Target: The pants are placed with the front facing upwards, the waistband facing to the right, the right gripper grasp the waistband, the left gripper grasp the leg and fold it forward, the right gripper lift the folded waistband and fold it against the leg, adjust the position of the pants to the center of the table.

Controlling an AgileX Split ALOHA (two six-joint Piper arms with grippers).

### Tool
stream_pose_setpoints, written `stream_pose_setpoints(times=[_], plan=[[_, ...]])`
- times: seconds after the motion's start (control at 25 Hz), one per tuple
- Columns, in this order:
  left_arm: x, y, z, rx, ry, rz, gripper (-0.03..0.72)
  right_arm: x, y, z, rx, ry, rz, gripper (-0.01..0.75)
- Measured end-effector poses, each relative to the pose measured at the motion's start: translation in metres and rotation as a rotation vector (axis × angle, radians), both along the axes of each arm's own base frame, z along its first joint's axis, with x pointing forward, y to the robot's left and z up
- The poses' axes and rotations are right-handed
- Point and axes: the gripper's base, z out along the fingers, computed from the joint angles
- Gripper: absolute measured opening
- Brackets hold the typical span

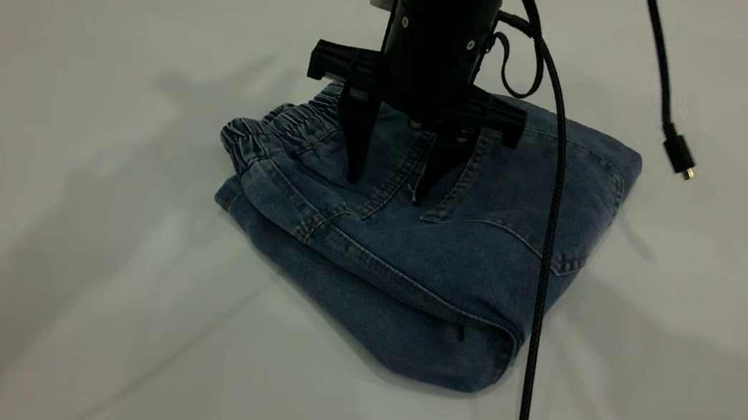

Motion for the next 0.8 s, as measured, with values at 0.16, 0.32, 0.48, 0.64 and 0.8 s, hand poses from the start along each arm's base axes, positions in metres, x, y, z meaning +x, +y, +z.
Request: stream_pose_setpoints(times=[0.16,0.32,0.48,0.64,0.8], plan=[[0.0,0.0,0.0,0.0,0.0,0.0,0.263,-0.0002,-0.0004,-0.0033,-0.006,0.003,0.009,0.374],[0.0,0.0,0.0,0.0,0.0,0.0,0.263,-0.0001,-0.0009,-0.0039,-0.011,-0.006,0.045,0.374],[0.0,0.0,0.0,0.0,0.0,0.0,0.263,-0.0016,-0.001,-0.0069,-0.015,-0.003,0.102,0.374],[0.0,0.0,0.0,0.0,0.0,0.0,0.263,-0.0046,0.0004,-0.0076,-0.027,-0.002,0.179,0.374],[0.0,0.0,0.0,0.0,0.0,0.0,0.263,-0.0084,0.0046,-0.0081,-0.053,-0.015,0.237,0.374]])
